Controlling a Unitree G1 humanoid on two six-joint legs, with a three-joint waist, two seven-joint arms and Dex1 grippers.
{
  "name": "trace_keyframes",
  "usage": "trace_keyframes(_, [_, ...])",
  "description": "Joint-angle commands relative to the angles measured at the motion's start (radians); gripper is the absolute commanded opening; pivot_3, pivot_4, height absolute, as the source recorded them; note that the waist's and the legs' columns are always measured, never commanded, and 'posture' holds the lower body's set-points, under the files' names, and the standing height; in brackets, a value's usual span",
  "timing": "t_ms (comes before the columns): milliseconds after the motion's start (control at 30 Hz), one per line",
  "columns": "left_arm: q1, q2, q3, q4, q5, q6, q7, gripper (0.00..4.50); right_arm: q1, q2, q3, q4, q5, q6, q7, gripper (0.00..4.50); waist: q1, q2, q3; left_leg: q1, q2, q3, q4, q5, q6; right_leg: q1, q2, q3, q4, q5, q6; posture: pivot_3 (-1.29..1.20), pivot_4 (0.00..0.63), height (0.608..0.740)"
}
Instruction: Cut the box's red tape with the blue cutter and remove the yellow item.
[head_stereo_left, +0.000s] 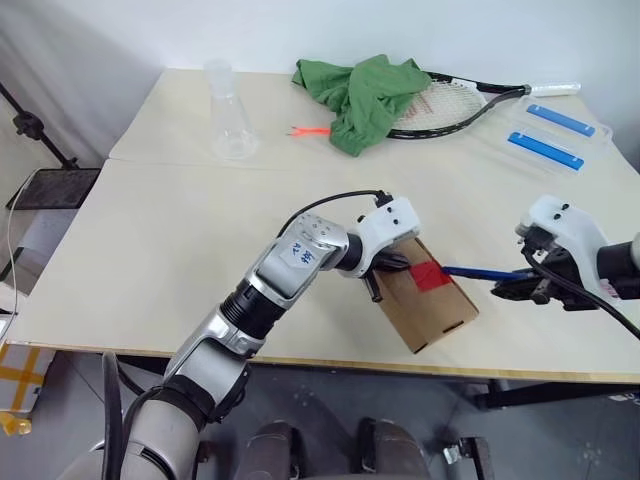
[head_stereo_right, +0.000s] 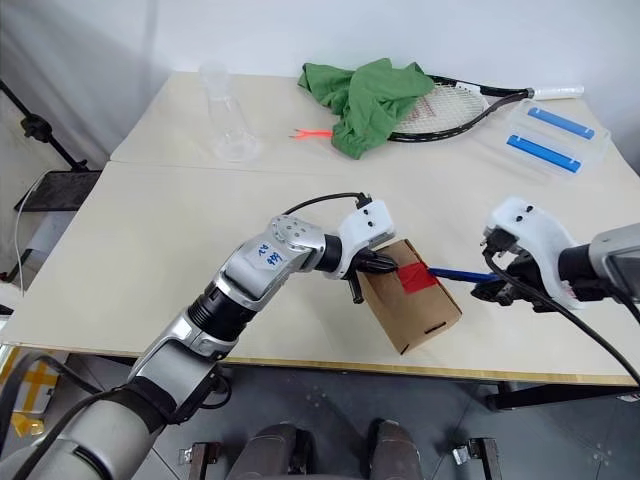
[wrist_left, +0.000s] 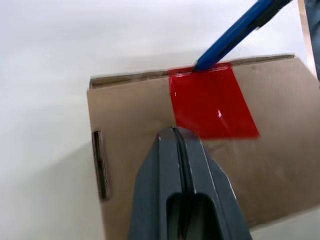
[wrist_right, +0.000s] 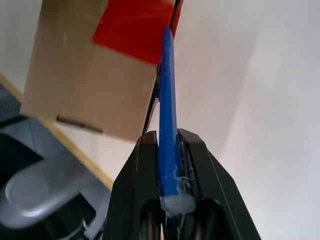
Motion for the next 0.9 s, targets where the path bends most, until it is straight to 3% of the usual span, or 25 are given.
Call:
trace_keyframes(33, [0.026,0.000,-0.036,0.037,0.027,0.016,0.008,0.00,-0.052,0.034,0.028,0.003,-0.009,-0.025,0.001,0.17,0.000,0.000,0.000,0.000,0.000,0.000,0.000,0.000,0.000,0.000,0.000,0.000,0.000,0.000,0.000,0.00,0.150,0.740])
trace_keyframes(233, [0.028,-0.002,-0.037,0.035,0.026,0.015,0.010,0.00,-0.070,0.046,0.037,0.017,-0.024,-0.005,-0.003,0.17,0.000,0.000,0.000,0.000,0.000,0.000,0.000,0.000,0.000,0.000,0.000,-0.001,0.000,0.000,0.000,0.00,0.150,0.740])
trace_keyframes(500, [0.028,-0.005,-0.032,0.045,0.029,0.016,0.018,0.00,0.095,-0.153,-0.080,-0.083,0.066,0.015,0.137,0.17,0.005,0.000,0.000,-0.001,-0.001,0.000,0.000,0.000,0.000,0.000,0.000,-0.001,-0.001,0.000,0.000,0.00,0.150,0.740])
trace_keyframes(900, [0.023,-0.010,-0.027,0.068,0.039,0.005,0.032,0.00,0.330,-0.280,-0.279,-0.096,0.064,-0.057,0.255,0.17,0.008,0.000,0.000,-0.001,-0.001,-0.001,0.000,0.000,0.000,0.001,-0.001,0.001,-0.001,0.000,0.000,0.00,0.150,0.740])
